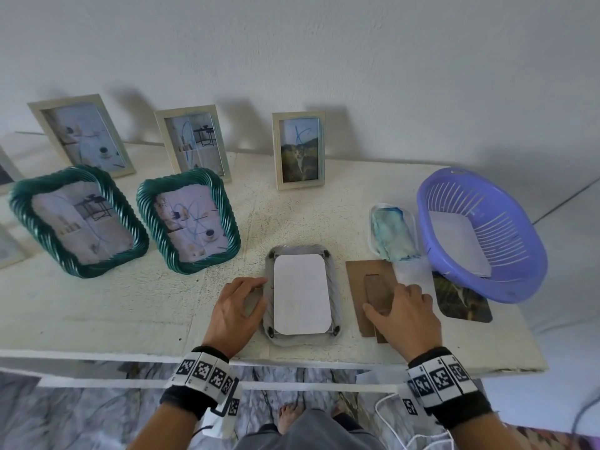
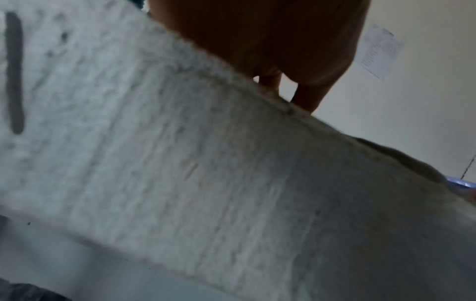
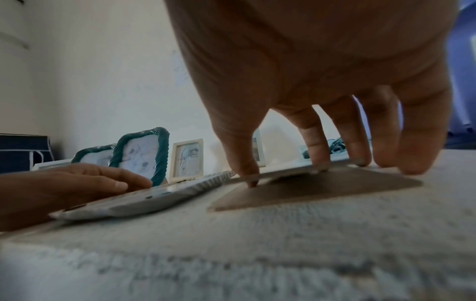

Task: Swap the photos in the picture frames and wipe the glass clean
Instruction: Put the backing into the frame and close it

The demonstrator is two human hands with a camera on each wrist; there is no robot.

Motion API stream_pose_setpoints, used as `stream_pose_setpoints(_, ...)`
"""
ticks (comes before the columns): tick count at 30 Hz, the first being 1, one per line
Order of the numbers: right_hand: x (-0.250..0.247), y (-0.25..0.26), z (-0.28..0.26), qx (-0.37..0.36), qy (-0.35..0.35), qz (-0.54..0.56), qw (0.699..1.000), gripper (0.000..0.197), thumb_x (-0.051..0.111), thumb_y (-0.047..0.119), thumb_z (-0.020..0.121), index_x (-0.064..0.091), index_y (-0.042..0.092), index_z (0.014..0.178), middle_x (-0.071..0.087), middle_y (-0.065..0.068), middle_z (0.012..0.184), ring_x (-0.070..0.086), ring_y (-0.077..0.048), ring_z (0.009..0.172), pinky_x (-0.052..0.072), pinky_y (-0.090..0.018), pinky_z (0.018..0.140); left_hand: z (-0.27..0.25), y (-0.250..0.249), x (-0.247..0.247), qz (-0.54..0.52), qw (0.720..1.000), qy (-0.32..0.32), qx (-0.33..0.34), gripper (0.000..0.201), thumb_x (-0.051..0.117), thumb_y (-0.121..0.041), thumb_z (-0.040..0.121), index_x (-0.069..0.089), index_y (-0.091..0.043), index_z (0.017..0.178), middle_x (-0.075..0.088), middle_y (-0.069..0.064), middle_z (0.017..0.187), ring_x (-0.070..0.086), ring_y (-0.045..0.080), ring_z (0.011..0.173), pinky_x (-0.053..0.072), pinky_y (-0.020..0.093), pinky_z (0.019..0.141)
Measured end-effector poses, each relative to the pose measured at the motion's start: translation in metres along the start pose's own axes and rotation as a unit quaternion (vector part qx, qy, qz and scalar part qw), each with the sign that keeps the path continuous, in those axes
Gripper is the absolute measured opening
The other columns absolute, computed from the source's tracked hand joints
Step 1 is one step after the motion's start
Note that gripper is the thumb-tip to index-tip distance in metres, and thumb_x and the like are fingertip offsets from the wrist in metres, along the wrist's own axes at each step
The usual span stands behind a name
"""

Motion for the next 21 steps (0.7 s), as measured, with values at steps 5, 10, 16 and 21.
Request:
stream_pose_setpoints(5, -0.001, -0.015, -0.008, 0.014, 0.028, 0.095, 0.995, 0.054, 0.063, 0.057, 0.079, 0.053, 0.010, 0.103, 0.044, -0.007, 0.108, 0.047, -0.027, 0.102, 0.044, -0.034, 0.075, -0.003, 0.000, 0.000, -0.018, 1.000, -0.006, 0.018, 0.037, 0.052, -0.037, 0.087, 0.067, -0.019, 0.115, 0.060, -0.014, 0.107, 0.057, 0.010, 0.097, 0.047, 0.025, 0.087)
stream_pose_setpoints(10, -0.017, 0.004, -0.020, -0.026, 0.041, 0.132, 0.990, 0.051, 0.060, 0.065, 0.078, 0.049, 0.017, 0.090, 0.038, 0.000, 0.101, 0.050, -0.020, 0.089, 0.042, -0.030, 0.072, -0.004, -0.001, 0.003, -0.004, 0.999, -0.011, 0.040, 0.034, 0.053, -0.034, 0.087, 0.068, -0.018, 0.113, 0.062, -0.009, 0.107, 0.056, 0.012, 0.096, 0.045, 0.022, 0.086)
stream_pose_setpoints(16, -0.018, 0.081, -0.024, -0.117, 0.008, 0.093, 0.989, 0.055, 0.053, 0.069, 0.080, 0.051, 0.015, 0.094, 0.036, -0.001, 0.106, 0.047, -0.018, 0.091, 0.050, -0.026, 0.066, -0.003, -0.001, 0.004, 0.012, 0.998, -0.009, 0.060, 0.033, 0.054, -0.032, 0.088, 0.068, -0.016, 0.113, 0.062, -0.006, 0.106, 0.055, 0.013, 0.095, 0.044, 0.021, 0.085)
stream_pose_setpoints(21, -0.010, 0.120, -0.021, -0.139, -0.004, 0.067, 0.988, 0.057, 0.051, 0.066, 0.081, 0.051, 0.013, 0.100, 0.037, -0.005, 0.112, 0.045, -0.021, 0.096, 0.050, -0.028, 0.065, -0.004, -0.002, 0.004, 0.021, 0.998, -0.017, 0.062, 0.032, 0.055, -0.032, 0.088, 0.069, -0.016, 0.112, 0.062, -0.005, 0.105, 0.055, 0.013, 0.094, 0.044, 0.022, 0.085)
Point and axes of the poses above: each hand's wrist, its own z-axis towards the middle knuckle, its own x-axis out of the palm, y = z × x, the point moved 6 cm from there along z, towards the middle knuckle
